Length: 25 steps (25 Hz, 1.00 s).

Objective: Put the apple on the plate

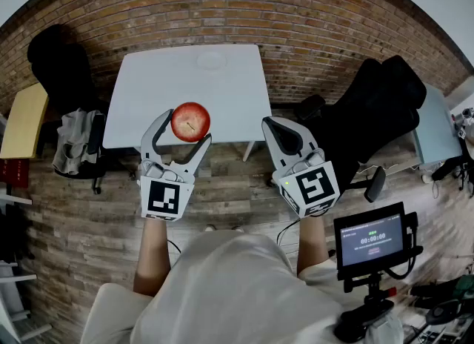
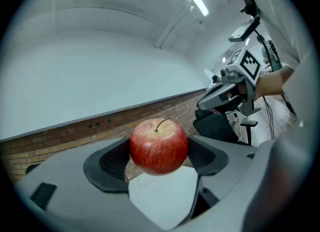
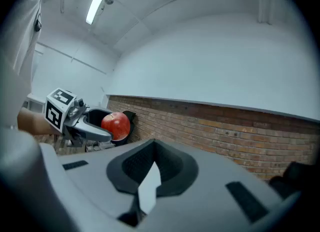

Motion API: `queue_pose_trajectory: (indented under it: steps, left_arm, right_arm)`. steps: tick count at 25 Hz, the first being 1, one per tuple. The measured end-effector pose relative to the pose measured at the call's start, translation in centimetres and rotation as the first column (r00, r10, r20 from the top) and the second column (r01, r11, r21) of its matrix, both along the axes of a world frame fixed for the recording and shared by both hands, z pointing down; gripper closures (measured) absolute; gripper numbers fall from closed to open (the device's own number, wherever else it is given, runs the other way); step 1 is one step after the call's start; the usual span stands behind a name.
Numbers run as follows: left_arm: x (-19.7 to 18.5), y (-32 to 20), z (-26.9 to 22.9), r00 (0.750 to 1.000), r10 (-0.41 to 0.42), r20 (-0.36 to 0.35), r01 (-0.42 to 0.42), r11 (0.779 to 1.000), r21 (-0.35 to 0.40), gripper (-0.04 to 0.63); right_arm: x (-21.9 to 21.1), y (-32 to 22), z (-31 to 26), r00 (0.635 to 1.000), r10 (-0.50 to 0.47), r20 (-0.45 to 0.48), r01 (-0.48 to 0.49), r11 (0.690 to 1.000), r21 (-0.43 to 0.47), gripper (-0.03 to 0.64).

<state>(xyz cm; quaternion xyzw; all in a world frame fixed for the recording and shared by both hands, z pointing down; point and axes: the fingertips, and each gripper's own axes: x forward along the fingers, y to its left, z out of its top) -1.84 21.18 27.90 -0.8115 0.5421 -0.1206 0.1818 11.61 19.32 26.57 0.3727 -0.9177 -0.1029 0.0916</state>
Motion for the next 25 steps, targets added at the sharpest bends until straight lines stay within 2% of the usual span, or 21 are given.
queue_pose_trajectory:
  steps: [5,10,15,25]
  left_arm:
    - [0.2,-0.1,0.3,1.000,0.000,0.003,0.000,1.000,-0.004,0.225]
    - [0.4,0.0,0.6,1.000,-0.006,0.003,0.006,1.000,-0.010,0.225]
    - [3.0,-2.0,0.9,0.999,-0.034,0.015,0.034,0.999,-0.038,0.225]
    - [3.3,-1.2,2.4,0.998,-0.066,0.000,0.066,0.996,-0.053,0.225]
  right_arm:
    - [0.0,0.1,0.3,1.000,-0.016,0.012,0.016,1.000,-0.016,0.615]
    - [0.8,-0.3,0.4,1.000,0.025,0.017,-0.024,1.000,-0.011,0.614]
    - [2.9,-2.1,-0.1,0.997,-0.039,0.062,0.041,0.998,-0.036,0.614]
    - [2.5,-1.3,1.3,0.994,-0.111,0.022,0.112,0.993,-0.041,0.614]
